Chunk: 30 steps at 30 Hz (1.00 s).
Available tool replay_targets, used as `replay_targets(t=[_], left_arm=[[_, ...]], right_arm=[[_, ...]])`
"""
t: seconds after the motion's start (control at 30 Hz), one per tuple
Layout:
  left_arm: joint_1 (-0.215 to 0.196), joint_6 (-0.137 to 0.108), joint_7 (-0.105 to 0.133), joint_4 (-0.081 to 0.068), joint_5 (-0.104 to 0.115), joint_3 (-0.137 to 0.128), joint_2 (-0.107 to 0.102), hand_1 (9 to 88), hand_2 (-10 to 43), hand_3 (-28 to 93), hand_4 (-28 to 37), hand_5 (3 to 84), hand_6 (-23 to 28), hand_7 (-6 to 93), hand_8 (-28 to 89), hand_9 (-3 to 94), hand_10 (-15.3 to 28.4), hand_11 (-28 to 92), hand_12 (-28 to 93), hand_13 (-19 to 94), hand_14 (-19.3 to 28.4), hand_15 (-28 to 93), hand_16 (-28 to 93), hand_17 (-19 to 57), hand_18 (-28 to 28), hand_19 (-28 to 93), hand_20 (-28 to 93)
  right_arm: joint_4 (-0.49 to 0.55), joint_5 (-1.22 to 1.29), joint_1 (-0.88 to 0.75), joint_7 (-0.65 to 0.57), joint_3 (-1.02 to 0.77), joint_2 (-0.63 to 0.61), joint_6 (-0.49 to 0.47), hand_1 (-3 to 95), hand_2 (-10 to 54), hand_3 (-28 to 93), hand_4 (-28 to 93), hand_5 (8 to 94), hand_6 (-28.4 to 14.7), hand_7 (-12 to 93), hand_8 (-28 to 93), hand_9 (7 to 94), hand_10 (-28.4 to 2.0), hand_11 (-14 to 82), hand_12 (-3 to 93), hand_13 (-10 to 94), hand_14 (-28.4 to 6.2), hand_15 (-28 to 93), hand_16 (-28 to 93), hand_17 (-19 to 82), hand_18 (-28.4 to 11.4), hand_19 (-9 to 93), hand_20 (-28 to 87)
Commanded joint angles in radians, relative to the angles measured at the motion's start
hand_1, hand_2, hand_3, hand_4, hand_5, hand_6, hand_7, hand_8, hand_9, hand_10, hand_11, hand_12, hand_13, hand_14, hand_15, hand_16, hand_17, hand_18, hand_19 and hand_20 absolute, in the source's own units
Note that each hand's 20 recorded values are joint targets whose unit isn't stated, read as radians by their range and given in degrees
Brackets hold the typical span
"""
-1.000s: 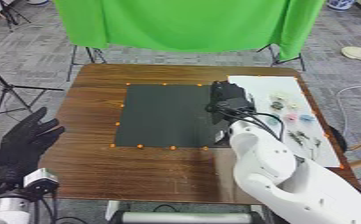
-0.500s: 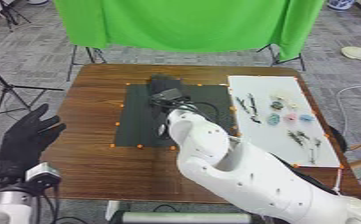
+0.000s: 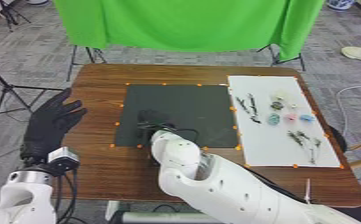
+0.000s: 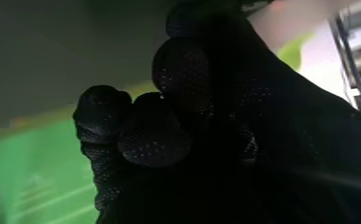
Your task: Arrange flowers
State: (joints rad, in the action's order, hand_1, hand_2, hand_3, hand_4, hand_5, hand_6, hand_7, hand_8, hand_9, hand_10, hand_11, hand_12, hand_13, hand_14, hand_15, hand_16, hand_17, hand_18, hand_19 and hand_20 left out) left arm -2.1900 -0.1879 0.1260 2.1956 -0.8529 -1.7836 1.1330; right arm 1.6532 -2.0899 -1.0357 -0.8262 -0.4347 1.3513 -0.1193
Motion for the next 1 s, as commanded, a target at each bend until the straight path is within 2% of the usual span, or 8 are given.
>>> replay_targets(t=[0.03, 0.1, 0.3, 0.67, 0.83, 0.93, 1.0], left_arm=[[0.007, 0.017, 0.014, 0.0, -0.006, 0.005, -0.01, 23.8, 4.4, 81, -21.8, 34.9, 8.6, 15.3, -10, 35.4, 20.3, 29, 10, 26, 26.8, 53, -9, -11.6, 23.6, 56, 3], [0.013, 0.02, 0.012, -0.003, -0.007, 0.007, -0.011, 23.8, 4.4, 81, -21.8, 34.9, 8.6, 15.3, -10, 35.4, 20.3, 29, 10, 26, 26.8, 53, -9, -11.6, 23.6, 56, 3], [0.009, 0.023, 0.01, 0.0, -0.007, 0.002, -0.01, 23.8, 4.3, 81, -21.7, 34.9, 8.6, 15.3, -10, 35.4, 20.2, 29, 10, 26, 26.6, 53, -9, -11.6, 23.6, 56, 2], [0.023, 0.024, 0.01, -0.007, -0.005, 0.012, -0.017, 24.0, 4.4, 81, -21.0, 34.9, 8.6, 15.4, -10, 35.4, 20.3, 29, 10, 26, 26.7, 53, -9, -11.5, 23.6, 56, 2], [0.02, 0.017, 0.012, -0.006, -0.003, 0.013, -0.017, 24.1, 4.5, 81, -20.8, 34.9, 8.6, 15.3, -10, 35.4, 20.3, 29, 10, 26, 26.6, 53, -9, -11.5, 23.5, 56, 3], [0.023, 0.006, 0.024, -0.007, 0.001, 0.019, -0.024, 24.1, 4.5, 81, -20.7, 34.9, 8.6, 15.3, -10, 35.3, 20.2, 29, 10, 26, 26.6, 53, -9, -11.5, 23.5, 56, 3], [0.028, 0.009, 0.021, -0.009, -0.001, 0.021, -0.024, 24.1, 4.5, 81, -20.6, 34.9, 8.6, 15.3, -10, 35.3, 20.2, 29, 10, 26, 26.6, 53, -9, -11.5, 23.5, 56, 3]], right_arm=[[-0.04, 0.022, 0.023, -0.017, -0.016, -0.001, -0.003, 48.6, -6.3, 88, -28, 81.7, -2.8, 34, 21, 77.9, -12.9, 56.3, 36.1, 76, -9.6, 91, 19, 32, -28.4, 93, 51], [-0.046, 0.039, 0.032, -0.024, -0.013, 0.002, 0.013, 48.7, -6.3, 88, -28, 81.5, -2.7, 34, 21, 77.8, -12.8, 56.3, 36.0, 76, -9.7, 91, 19, 32, -28.4, 93, 51], [-0.039, 0.091, 0.049, -0.022, -0.01, 0.014, 0.019, 48.3, -6.3, 89, -28, 81.4, -2.8, 34, 20, 77.7, -12.7, 56.4, 35.9, 76, -10.0, 90, 19, 32, -28.4, 93, 51], [-0.052, 0.162, 0.087, -0.035, 0.011, 0.017, 0.098, 48.3, -7.6, 87, -28, 81.4, -3.5, 33, 14, 77.4, -12.0, 56.1, 35.6, 76, -10.5, 89, 19, 31, -28.4, 93, 48], [-0.045, 0.176, 0.071, -0.044, -0.012, 0.028, 0.066, 45.1, -9.5, 86, -28, 81.0, -3.7, 33, 13, 76.9, -13.0, 56.4, 34.9, 75, -10.9, 88, 19, 30, -28.4, 93, 47], [-0.049, 0.168, 0.065, -0.048, -0.019, 0.034, 0.042, 43.2, -9.5, 86, -28, 80.7, -3.7, 33, 13, 76.5, -13.7, 57.2, 34.0, 75, -11.3, 88, 19, 30, -28.4, 93, 47], [-0.053, 0.165, 0.066, -0.055, -0.013, 0.032, 0.042, 42.9, -9.5, 86, -28, 80.5, -3.9, 33, 13, 76.2, -14.0, 57.4, 33.7, 74, -11.5, 88, 18, 30, -28.4, 93, 47]])
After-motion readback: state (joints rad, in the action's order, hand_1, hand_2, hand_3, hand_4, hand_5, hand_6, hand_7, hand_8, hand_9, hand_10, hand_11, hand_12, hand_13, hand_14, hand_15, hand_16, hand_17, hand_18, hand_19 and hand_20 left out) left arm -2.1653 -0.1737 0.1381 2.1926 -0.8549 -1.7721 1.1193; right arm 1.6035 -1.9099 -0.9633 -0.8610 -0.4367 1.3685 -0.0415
